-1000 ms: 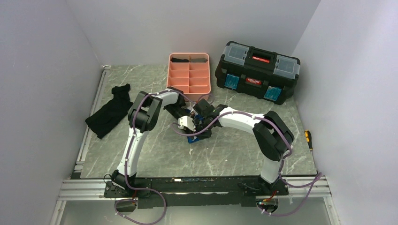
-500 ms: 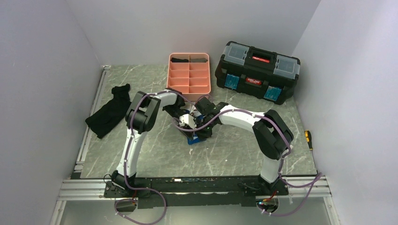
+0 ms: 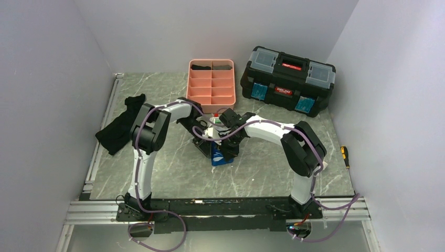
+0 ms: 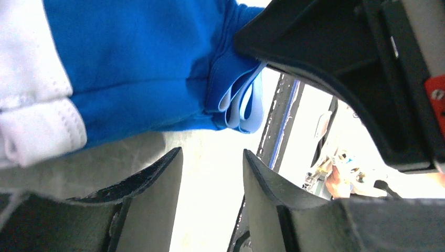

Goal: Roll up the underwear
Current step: Roll the underwear to the center of the board.

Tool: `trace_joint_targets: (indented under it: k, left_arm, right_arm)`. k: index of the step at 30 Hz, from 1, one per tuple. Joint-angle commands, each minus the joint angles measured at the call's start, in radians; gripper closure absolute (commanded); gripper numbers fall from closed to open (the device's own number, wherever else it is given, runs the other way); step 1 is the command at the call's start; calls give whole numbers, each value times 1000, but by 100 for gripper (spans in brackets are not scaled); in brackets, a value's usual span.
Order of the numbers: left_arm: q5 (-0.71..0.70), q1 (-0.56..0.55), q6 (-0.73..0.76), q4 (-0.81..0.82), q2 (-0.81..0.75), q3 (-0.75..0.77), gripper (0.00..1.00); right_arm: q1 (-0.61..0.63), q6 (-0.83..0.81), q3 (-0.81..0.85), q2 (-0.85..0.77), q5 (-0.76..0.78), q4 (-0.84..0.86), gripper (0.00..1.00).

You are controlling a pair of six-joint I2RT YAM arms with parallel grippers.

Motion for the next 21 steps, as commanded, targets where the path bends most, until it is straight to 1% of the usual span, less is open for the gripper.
trace_joint_targets:
  k: [1,13,15,18,21]
  left_arm:
    - [-54,24,-21,60,-104,-36,49]
    - [-226,121,-175,229,-229,-149,49]
    - [-262,150,-207,262,-257,-167,49]
    - [-353,204,-267,307,-323,-200,49]
    - [-395,281,-302,321,-387,-239,48]
  right_arm:
    - [-11,24,10,11,-42,-39,100]
    - [-14,27,35,24,-61,-55,100]
    - [-18,21,53,33,-70,-71,100]
    - [-36,8,89,61,-97,-106,100]
    - [-58,-12,135,102,-148,-149,100]
